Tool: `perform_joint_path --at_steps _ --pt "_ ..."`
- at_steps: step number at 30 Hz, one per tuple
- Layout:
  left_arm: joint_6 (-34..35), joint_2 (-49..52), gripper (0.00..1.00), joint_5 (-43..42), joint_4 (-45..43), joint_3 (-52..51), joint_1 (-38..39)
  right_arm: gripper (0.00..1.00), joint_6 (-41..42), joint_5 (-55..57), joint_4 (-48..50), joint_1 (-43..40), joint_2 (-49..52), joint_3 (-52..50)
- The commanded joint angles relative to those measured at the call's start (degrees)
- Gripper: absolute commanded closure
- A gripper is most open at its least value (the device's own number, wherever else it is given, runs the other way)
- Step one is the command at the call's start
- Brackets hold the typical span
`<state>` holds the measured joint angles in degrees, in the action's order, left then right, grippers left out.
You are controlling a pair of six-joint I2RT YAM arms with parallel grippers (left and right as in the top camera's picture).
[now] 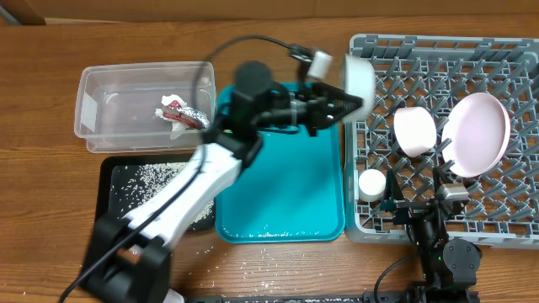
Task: Sort waste into correct bins and load items into the dishwasher
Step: 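Carry the empty bowl to the rack and set it down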
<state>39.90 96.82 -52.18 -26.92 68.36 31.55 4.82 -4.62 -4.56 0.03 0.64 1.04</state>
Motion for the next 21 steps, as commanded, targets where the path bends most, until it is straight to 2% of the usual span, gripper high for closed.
perform_joint_path --at_steps 1,4,7,13,21 --pt "15.6 12.9 0.96 2.9 -11.4 4.8 3.2 0.0 -0.2 0.1 0.3 -0.1 -0.5 -0.6" --pt "22.6 24.3 0.96 -0.2 -19.2 12.8 4.5 0.0 -0.2 0.1 0.3 -0.1 -0.5 -0.6" --pt "25.3 31.1 0.96 -0.5 -20.5 18.6 5.6 0.0 -0.2 0.1 0.3 -0.1 -0.5 -0.6" --pt "26.8 35.0 0.96 -0.4 -20.5 19.6 6.0 0.0 -0.2 0.1 0.3 -0.1 -0.5 -0.6" --pt "26.9 35.1 0.96 -1.7 -21.2 19.6 6.0 0.0 -0.2 0.1 0.3 -0.1 -0.5 -0.6"
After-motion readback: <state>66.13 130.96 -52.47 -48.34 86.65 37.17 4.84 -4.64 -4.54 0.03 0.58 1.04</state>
